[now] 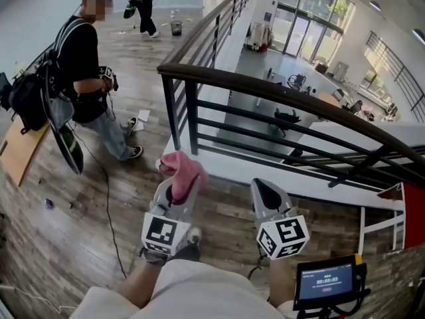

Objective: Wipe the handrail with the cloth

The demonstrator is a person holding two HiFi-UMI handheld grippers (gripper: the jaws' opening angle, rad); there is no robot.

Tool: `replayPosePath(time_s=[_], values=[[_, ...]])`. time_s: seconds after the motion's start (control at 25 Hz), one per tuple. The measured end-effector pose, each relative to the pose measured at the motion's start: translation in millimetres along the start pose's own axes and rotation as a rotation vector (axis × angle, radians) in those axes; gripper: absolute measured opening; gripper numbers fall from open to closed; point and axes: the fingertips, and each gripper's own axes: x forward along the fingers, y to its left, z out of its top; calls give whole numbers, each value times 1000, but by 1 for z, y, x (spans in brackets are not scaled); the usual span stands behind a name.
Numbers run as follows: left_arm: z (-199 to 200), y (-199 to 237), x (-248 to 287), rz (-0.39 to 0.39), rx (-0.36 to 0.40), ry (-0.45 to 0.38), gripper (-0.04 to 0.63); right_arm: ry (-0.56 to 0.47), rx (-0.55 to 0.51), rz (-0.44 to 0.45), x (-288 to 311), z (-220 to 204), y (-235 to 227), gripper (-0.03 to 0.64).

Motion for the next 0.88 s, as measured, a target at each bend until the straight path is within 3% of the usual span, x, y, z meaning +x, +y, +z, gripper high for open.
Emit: replayPosePath(time_s=[0.88], values=[[-24,74,88,-28,-64,35,40,55,1,-32,101,9,-39,3]])
